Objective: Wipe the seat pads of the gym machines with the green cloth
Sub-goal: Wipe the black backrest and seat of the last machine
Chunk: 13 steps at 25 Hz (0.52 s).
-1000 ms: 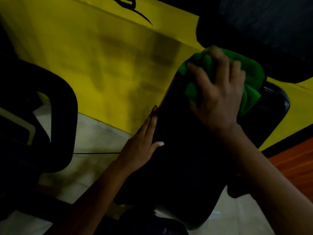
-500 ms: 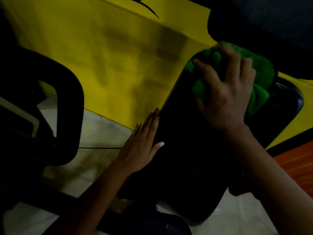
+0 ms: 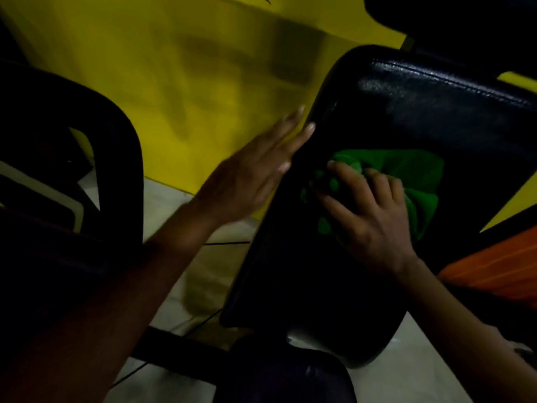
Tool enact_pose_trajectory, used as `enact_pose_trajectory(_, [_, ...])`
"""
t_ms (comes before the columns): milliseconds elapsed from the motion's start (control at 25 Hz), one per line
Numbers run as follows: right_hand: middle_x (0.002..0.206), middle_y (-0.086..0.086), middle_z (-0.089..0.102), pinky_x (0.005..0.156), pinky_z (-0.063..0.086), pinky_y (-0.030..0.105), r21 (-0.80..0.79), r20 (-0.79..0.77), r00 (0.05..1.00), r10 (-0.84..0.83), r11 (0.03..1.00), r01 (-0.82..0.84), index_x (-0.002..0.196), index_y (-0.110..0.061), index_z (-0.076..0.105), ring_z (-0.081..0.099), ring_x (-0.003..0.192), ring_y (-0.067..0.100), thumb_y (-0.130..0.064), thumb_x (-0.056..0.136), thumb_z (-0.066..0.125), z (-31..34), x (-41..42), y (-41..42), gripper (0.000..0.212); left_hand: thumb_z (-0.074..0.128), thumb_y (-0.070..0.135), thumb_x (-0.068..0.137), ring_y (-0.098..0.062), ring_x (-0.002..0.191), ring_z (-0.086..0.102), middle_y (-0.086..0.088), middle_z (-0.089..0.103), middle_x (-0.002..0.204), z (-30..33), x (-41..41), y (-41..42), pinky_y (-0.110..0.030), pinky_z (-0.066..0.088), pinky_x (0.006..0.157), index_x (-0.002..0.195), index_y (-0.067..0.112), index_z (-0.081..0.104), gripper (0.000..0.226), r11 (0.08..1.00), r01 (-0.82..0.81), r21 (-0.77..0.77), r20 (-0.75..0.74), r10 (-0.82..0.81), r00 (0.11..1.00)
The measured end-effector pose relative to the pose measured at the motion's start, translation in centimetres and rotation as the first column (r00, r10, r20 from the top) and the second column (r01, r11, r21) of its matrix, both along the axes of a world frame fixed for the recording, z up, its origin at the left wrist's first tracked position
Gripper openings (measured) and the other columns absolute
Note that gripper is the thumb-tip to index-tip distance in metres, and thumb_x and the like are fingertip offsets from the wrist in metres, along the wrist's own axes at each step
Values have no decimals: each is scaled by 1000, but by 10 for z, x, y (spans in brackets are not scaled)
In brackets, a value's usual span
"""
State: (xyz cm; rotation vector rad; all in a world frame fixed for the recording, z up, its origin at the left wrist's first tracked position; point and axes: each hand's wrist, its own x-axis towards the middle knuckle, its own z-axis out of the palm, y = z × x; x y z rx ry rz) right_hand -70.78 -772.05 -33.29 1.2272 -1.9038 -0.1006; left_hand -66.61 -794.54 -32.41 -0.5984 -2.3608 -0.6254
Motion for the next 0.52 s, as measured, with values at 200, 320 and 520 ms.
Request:
enact_pose_trajectory(200, [130,11,54,79,34,40,227,0,990,144,964,-140,107,-20,53,45,99,33,-21,94,39,-51,14,1,19,34,28,105,-33,145,13,-16,18,156,89,-63,4,-45,22,116,150,10,24,50,797,30,-604,-202,-190,961])
enact_pose_trajectory(320, [129,10,46,77,33,40,290,39,987,159,943,-163,104,-22,62,44,97,32,-24,89,40,-41,17,-2,27,29,34,105,-37,145,10,-17,15,157,98,-76,4,-48,18,116,151,10,20,52,700,-2,-714,-225,-227,948])
enact_pose_trajectory(520, [132,10,53,78,34,41,-12,24,1000,18,1000,-18,109,-23,53,45,98,34,-26,95,43,-27,10,-13,18,33,23,101,-45,141,15,-22,23,153,69,-70,24,-47,12,118,148,6,26,50,835,-84,-544,-316,-111,942])
